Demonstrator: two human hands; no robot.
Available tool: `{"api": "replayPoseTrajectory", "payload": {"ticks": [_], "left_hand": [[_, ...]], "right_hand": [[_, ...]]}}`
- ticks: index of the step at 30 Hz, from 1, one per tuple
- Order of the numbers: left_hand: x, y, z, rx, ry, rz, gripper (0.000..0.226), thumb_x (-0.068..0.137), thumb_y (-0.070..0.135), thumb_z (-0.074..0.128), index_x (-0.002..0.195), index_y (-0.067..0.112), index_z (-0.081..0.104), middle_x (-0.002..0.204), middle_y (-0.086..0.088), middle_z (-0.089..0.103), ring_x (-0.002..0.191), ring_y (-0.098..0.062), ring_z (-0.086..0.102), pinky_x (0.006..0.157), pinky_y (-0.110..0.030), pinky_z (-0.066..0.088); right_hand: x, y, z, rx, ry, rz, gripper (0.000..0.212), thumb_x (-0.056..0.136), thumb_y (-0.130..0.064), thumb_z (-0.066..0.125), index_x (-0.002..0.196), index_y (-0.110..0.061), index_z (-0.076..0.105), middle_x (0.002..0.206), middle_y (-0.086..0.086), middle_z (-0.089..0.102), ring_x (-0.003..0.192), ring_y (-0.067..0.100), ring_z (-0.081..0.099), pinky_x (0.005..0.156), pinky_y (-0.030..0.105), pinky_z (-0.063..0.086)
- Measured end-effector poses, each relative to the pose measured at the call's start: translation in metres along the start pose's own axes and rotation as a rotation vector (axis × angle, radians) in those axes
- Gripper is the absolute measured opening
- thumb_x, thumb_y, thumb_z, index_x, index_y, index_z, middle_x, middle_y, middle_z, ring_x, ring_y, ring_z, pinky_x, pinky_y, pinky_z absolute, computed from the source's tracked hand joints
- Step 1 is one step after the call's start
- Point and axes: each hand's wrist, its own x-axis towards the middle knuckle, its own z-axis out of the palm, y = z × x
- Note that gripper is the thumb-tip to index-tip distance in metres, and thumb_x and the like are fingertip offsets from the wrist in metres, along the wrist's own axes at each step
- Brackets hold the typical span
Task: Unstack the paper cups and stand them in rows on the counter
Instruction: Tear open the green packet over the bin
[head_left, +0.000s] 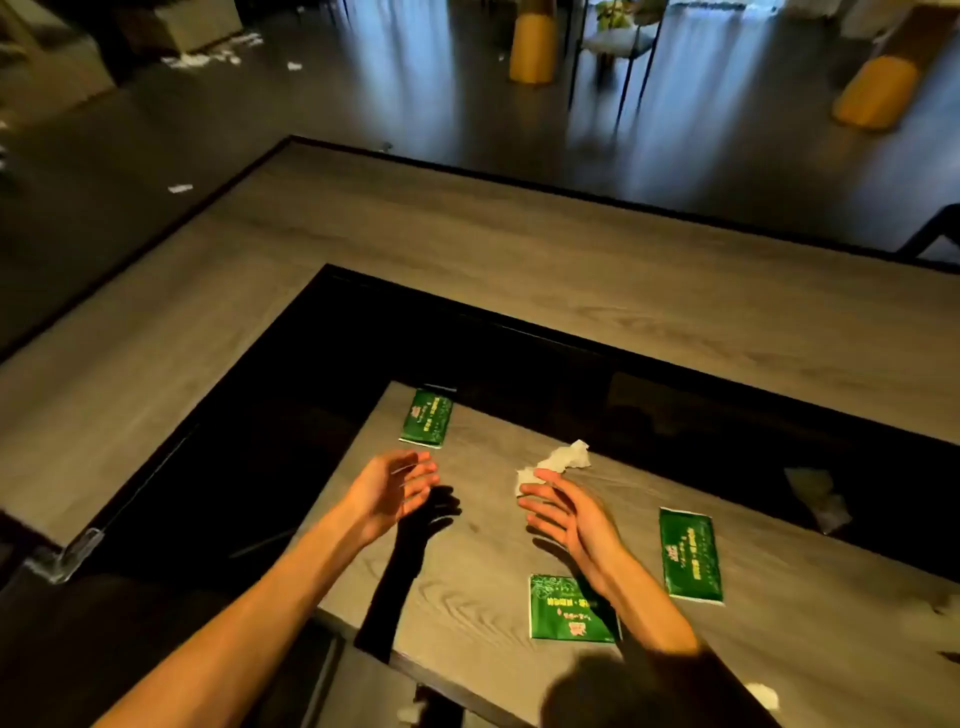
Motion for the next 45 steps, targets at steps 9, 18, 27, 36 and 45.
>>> {"api": "replayPoseTrajectory", "payload": {"ticks": [9, 18, 27, 36, 45], "left_hand": [[0.146, 0.062, -0.014, 0.793, 0.475, 0.275, 0.022, 0.093, 0.024, 0.065, 0.109, 0.008, 0.065, 0.092, -0.008, 0.069, 0.076, -0.019, 0.063, 0.069, -0.031, 0.052], [0.192, 0.045, -0.002, 1.308, 0.511, 0.501, 0.066, 0.065, 0.030, 0.092, 0.117, 0.008, 0.057, 0.115, -0.016, 0.066, 0.107, -0.036, 0.063, 0.084, -0.045, 0.056], [0.151, 0.033, 0.045, 1.060, 0.095, 0.271, 0.020, 0.070, 0.014, 0.089, 0.082, 0.013, 0.073, 0.074, 0.000, 0.073, 0.065, -0.013, 0.069, 0.063, -0.026, 0.054], [0.138, -0.055, 0.142, 1.506, -0.178, 0.444, 0.039, 0.062, 0.019, 0.093, 0.092, 0.003, 0.074, 0.098, -0.003, 0.053, 0.095, -0.019, 0.056, 0.084, -0.028, 0.046], [0.121, -0.108, 0.164, 1.353, -0.093, 0.549, 0.052, 0.067, -0.006, 0.080, 0.096, 0.025, 0.049, 0.091, -0.006, 0.067, 0.079, -0.027, 0.067, 0.066, -0.040, 0.055]], "right_hand": [[0.091, 0.017, 0.005, -0.241, 0.199, -0.030, 0.017, 0.099, -0.011, 0.053, 0.113, -0.011, 0.063, 0.079, 0.006, 0.073, 0.065, 0.015, 0.068, 0.061, 0.024, 0.055], [0.107, 0.036, -0.012, -0.281, 0.438, -0.146, 0.017, 0.096, 0.004, 0.051, 0.110, -0.006, 0.055, 0.083, 0.015, 0.063, 0.066, 0.020, 0.060, 0.052, 0.019, 0.049], [0.103, 0.036, -0.027, -0.341, 0.535, -0.107, 0.026, 0.095, 0.002, 0.056, 0.078, -0.017, 0.055, 0.066, 0.007, 0.061, 0.051, 0.013, 0.060, 0.047, 0.018, 0.048], [0.061, 0.036, -0.088, -0.311, 0.538, -0.188, 0.011, 0.093, 0.006, 0.056, 0.103, 0.001, 0.056, 0.068, 0.011, 0.060, 0.047, 0.003, 0.060, 0.045, 0.016, 0.047], [0.018, 0.026, -0.229, -0.487, 0.710, -0.400, 0.031, 0.079, -0.028, 0.059, 0.093, -0.001, 0.061, 0.075, 0.012, 0.062, 0.062, 0.008, 0.060, 0.059, 0.026, 0.048]]}}
